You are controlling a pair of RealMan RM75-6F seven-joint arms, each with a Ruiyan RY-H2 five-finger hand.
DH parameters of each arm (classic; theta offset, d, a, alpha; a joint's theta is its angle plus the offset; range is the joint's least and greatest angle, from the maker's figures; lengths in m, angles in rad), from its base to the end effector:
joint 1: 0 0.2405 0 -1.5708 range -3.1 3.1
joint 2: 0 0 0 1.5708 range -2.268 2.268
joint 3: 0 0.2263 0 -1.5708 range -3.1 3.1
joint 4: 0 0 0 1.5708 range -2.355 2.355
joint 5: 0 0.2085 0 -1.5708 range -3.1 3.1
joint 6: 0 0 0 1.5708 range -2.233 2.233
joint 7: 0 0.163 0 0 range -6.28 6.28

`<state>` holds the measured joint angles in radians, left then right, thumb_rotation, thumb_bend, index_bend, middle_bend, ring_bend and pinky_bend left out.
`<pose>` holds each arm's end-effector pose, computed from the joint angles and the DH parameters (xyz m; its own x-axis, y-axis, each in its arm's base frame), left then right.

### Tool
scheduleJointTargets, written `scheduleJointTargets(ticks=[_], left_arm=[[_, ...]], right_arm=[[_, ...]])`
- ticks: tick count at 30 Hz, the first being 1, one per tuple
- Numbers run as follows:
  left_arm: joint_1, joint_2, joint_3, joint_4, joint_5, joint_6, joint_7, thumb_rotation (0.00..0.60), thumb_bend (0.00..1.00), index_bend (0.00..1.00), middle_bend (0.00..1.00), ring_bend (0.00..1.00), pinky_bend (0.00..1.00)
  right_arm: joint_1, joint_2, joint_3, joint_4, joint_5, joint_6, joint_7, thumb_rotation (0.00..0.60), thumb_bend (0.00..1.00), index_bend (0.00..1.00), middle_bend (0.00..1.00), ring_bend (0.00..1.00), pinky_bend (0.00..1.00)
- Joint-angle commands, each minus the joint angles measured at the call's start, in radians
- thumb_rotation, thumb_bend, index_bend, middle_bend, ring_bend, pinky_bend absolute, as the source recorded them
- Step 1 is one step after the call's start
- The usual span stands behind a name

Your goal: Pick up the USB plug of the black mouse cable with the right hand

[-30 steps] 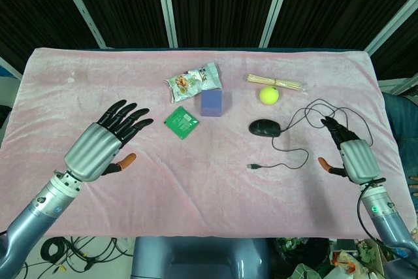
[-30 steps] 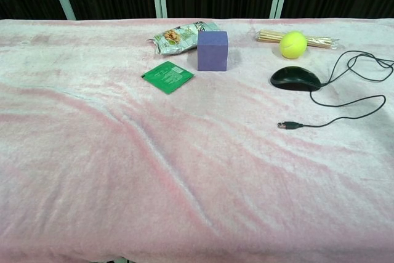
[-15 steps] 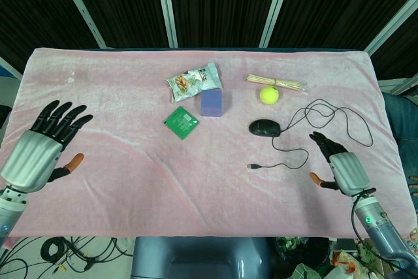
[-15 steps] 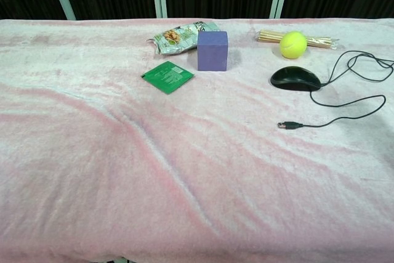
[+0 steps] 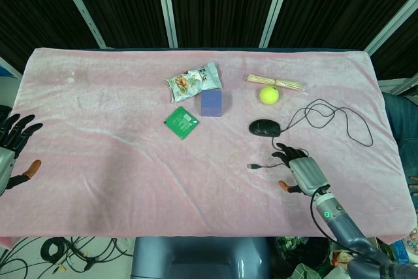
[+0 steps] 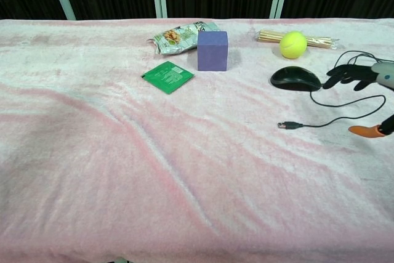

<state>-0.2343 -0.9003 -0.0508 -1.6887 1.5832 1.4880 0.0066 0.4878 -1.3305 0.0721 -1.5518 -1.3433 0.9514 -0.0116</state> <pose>-0.2387 0.2352 0.1978 0.5243 -0.0920 0.8465 0.8197 -0.2147 -0.5311 -0.2156 -0.2851 0.0188 0.3285 -0.4007 0.8553 -0.9376 -0.2479 0.2439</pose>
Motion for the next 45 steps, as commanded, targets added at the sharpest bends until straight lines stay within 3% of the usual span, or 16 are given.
scheduleJointTargets(ticks=[1, 11, 25, 45], left_arm=[[0.007, -0.029, 0.014, 0.039, -0.023, -0.029, -0.007, 0.600, 0.31, 0.16, 0.07, 0.00, 0.00], [0.007, -0.066, 0.022, 0.099, -0.066, -0.089, -0.049, 0.600, 0.31, 0.15, 0.07, 0.00, 0.00], [0.006, -0.063, 0.020, 0.111, -0.092, -0.120, -0.059, 0.600, 0.31, 0.15, 0.07, 0.00, 0.00], [0.010, -0.064, 0.017, 0.106, -0.084, -0.121, -0.047, 0.600, 0.31, 0.15, 0.07, 0.00, 0.00]], right_arm=[[0.036, -0.061, 0.027, 0.032, 0.054, -0.042, -0.045, 0.600, 0.21, 0.29, 0.06, 0.12, 0.17], [0.113, -0.158, 0.088, 0.118, 0.190, -0.159, -0.022, 0.600, 0.24, 0.41, 0.06, 0.12, 0.17], [0.132, -0.238, 0.096, 0.203, 0.245, -0.148, -0.063, 0.600, 0.27, 0.50, 0.06, 0.12, 0.17], [0.136, -0.246, 0.084, 0.217, 0.271, -0.167, -0.052, 0.600, 0.30, 0.54, 0.06, 0.12, 0.17]])
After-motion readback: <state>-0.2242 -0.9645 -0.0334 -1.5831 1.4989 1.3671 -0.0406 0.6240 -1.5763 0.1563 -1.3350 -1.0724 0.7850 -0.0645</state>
